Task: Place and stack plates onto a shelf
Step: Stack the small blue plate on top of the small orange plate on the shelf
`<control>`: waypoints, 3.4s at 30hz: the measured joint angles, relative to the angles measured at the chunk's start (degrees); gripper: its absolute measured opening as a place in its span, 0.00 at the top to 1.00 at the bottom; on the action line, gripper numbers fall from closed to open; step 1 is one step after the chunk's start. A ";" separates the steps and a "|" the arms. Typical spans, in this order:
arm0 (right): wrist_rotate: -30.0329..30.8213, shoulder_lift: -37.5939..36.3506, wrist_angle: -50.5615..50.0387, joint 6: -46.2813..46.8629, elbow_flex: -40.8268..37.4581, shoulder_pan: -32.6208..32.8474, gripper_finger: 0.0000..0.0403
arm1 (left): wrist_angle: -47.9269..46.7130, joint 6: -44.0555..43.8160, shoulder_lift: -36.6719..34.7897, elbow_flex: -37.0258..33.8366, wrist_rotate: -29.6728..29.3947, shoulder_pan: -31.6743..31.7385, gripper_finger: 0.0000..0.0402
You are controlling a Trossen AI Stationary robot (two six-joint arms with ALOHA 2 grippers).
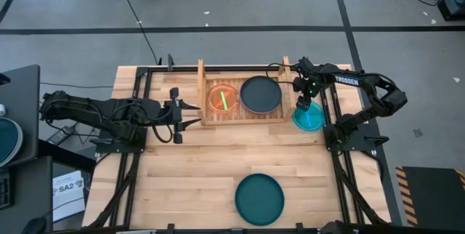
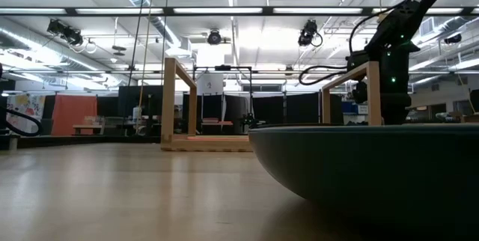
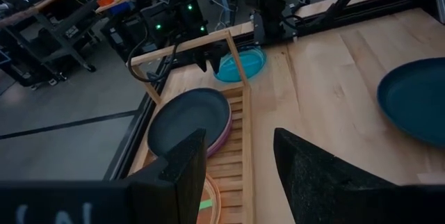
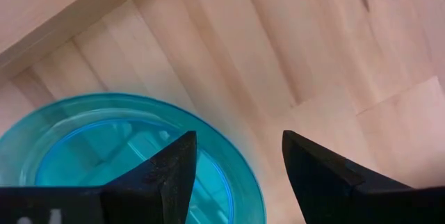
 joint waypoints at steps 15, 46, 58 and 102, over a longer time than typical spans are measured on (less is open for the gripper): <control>2.24 0.00 -2.15 -5.27 0.00 -0.82 0.46 | -0.01 -1.19 0.00 0.00 0.02 -0.02 0.57; 3.39 -0.09 -2.40 -4.14 0.32 -1.37 0.46 | -0.01 -1.06 0.00 -0.02 0.00 -0.01 0.57; 3.39 -0.09 -4.13 -1.67 1.75 -2.49 0.46 | -0.01 -1.08 0.02 -0.02 0.00 0.00 0.57; 0.30 -0.09 3.21 -9.40 -2.82 -0.87 0.46 | 0.01 -1.48 0.02 -0.02 0.00 0.00 0.57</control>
